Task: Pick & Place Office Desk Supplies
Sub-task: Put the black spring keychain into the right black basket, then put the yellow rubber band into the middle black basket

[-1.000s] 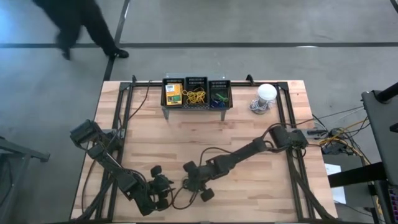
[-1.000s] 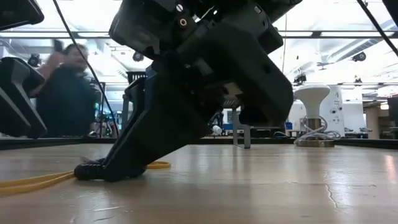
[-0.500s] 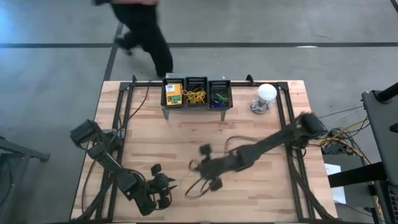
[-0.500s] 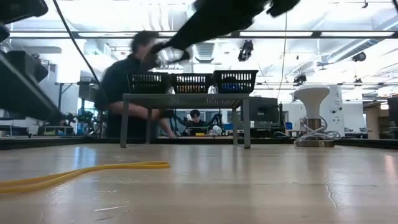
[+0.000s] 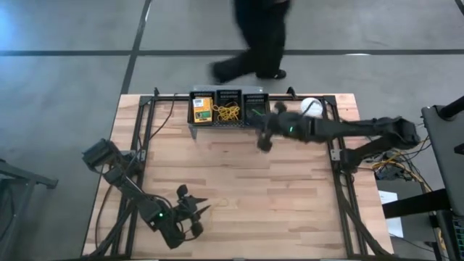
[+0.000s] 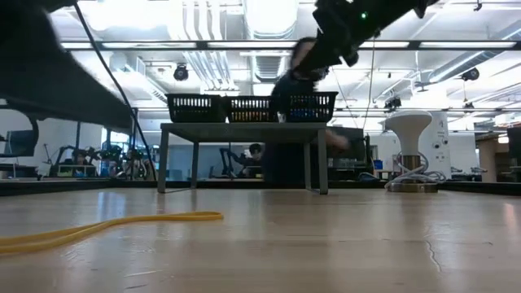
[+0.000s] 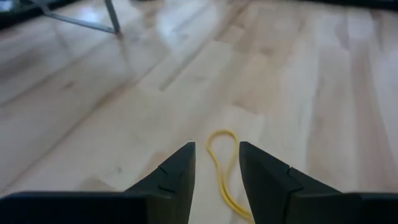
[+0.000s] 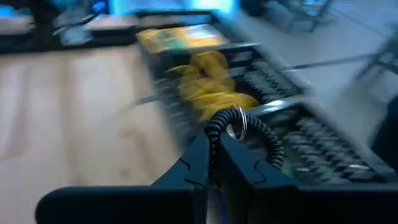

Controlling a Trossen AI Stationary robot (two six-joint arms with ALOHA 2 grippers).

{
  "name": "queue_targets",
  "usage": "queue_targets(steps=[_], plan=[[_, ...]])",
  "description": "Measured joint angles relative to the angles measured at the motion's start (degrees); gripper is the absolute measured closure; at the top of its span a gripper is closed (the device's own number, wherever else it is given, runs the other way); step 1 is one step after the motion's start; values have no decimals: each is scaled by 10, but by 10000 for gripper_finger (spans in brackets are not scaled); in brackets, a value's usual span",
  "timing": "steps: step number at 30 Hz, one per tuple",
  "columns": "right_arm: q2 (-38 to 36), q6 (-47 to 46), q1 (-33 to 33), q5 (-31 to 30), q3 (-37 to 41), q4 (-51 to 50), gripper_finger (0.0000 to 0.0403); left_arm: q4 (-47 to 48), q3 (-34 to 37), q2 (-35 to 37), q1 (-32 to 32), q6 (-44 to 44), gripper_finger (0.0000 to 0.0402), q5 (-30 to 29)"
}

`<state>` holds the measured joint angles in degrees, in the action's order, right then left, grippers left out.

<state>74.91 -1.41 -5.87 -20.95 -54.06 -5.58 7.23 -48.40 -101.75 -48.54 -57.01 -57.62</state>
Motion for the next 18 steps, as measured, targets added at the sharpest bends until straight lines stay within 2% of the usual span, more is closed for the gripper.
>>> queue_targets(steps=[3,7,10,18], plan=[[-15,0,-74,39,0,2,384,-6,0,0,12,0,272,-15],[-5,-14,-151,152,0,-2,374,-8,0,0,29,2,272,-15],[10,-25,-180,223,-5,0,360,-13,0,0,35,1,272,-15],[35,-18,-184,236,-24,-1,284,-15,0,0,36,1,272,-13]])
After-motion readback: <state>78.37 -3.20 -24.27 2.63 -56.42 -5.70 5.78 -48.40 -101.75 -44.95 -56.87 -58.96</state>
